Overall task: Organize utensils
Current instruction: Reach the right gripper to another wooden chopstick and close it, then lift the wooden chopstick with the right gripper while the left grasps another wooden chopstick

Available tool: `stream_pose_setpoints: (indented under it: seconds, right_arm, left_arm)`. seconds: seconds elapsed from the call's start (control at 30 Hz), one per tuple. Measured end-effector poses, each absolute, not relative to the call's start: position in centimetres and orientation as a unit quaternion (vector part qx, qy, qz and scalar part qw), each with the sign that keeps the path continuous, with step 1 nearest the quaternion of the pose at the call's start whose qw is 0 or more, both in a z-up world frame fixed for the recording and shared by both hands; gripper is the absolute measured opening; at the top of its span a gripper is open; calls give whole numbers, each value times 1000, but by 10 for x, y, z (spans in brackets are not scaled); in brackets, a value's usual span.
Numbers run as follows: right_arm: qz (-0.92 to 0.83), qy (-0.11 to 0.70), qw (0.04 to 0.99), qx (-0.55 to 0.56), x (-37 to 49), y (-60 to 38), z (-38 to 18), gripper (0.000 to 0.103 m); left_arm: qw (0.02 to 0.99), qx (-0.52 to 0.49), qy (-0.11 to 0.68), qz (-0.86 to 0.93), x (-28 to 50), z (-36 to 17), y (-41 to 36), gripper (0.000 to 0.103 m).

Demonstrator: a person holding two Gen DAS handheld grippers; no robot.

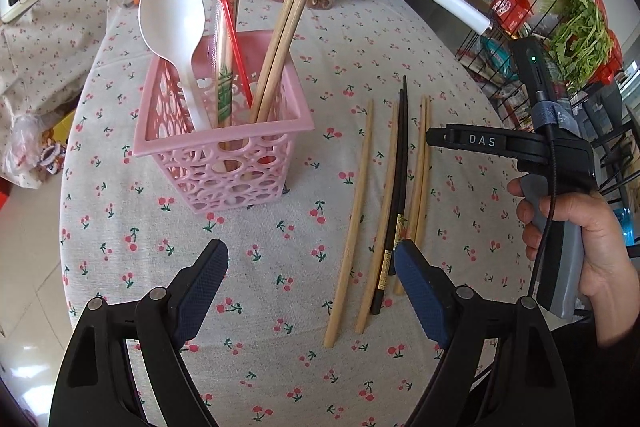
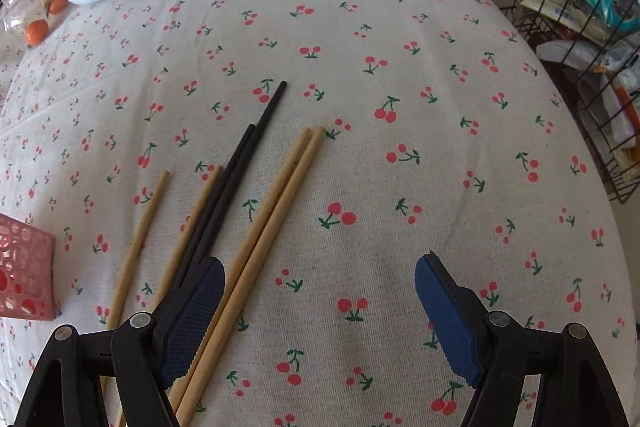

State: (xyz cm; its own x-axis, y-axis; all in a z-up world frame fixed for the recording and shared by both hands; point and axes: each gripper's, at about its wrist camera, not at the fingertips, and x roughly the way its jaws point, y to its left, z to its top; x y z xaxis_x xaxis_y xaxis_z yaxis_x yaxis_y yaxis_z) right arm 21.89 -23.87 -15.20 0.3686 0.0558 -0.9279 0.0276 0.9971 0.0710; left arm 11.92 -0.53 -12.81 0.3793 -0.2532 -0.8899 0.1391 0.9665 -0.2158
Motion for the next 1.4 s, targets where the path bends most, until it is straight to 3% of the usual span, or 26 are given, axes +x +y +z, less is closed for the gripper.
stream_pose_setpoints:
  seconds: [0.33, 0.5, 0.57, 0.6, 0.63, 0.67, 0.73, 0.87, 0.97, 1.03, 1.1, 1.23, 1.4]
  right_arm:
    - [-7, 572, 820, 36, 224, -239, -160, 82]
    - [-3, 571, 821, -28, 221, -222, -162, 80]
    - [1, 576, 818, -14, 221, -225, -161, 74]
    - [5, 575, 818, -15, 220, -226, -159, 61]
    - [15, 575, 818, -16, 219, -226, -156, 35]
    - [24, 577, 816, -15, 219, -226, -154, 19]
    - [33, 586, 810, 9, 218, -233, -153, 10]
    - [41, 585, 808, 63, 214, -254, -144, 5]
    - [44, 562, 822, 83, 209, -272, -126, 5]
    - [50, 551, 826, 103, 204, -283, -117, 5]
    - [55, 544, 829, 118, 201, -294, -110, 5]
    - [61, 538, 830, 133, 200, -308, -106, 5]
    - [71, 535, 827, 156, 196, -326, -105, 6]
  left_arm:
    - [829, -47, 544, -123, 118, -127, -8, 87]
    - [828, -42, 544, -130, 115, -125, -12, 87]
    - [830, -37, 539, -143, 112, -121, -14, 87]
    - [832, -33, 535, -146, 110, -119, -15, 87]
    - [834, -30, 531, -149, 108, -117, -17, 87]
    - [836, -27, 527, -153, 106, -115, -19, 87]
    - [838, -25, 521, -160, 104, -111, -22, 87]
    - [839, -22, 517, -167, 100, -107, -37, 87]
    - [832, -12, 523, -185, 104, -106, -61, 73]
    - [828, 1, 524, -198, 111, -107, -81, 56]
    - [824, 11, 527, -207, 123, -111, -101, 47]
    - [815, 13, 545, -198, 167, -126, -134, 18]
    - [797, 7, 576, -183, 216, -152, -158, 13]
